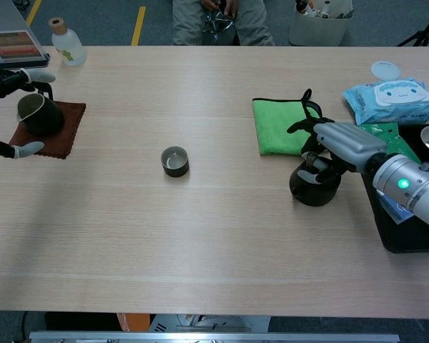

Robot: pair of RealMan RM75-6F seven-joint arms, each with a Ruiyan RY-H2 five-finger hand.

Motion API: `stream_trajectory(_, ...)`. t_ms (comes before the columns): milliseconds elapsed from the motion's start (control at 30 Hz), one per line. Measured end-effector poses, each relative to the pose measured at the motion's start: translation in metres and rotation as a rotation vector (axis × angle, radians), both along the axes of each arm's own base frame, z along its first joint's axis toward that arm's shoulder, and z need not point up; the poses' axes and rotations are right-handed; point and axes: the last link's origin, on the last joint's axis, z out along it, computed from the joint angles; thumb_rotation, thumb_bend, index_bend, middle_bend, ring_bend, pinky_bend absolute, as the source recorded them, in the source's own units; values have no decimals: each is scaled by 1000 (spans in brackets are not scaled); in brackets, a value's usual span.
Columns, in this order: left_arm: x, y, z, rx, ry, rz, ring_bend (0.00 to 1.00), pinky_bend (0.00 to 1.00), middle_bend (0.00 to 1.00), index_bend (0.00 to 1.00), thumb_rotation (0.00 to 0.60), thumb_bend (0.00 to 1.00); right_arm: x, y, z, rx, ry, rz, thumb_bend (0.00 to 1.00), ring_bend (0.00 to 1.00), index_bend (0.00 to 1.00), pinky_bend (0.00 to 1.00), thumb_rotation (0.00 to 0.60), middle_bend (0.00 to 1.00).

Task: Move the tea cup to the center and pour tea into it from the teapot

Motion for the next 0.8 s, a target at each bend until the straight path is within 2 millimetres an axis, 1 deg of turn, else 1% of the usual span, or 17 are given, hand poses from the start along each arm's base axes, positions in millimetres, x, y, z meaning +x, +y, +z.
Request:
stream_trajectory(267, 0, 0, 0, 1, 0, 0, 174, 70, 196, 102, 600, 246, 3, 0, 1, 20, -20, -10, 0, 6, 285, 0, 592, 136)
stream_trajectory(800, -3, 0, 4, 11, 1, 5, 174, 70, 196, 102, 600, 246, 6, -3, 11, 14, -2, 10, 0, 3, 218, 0, 590, 128)
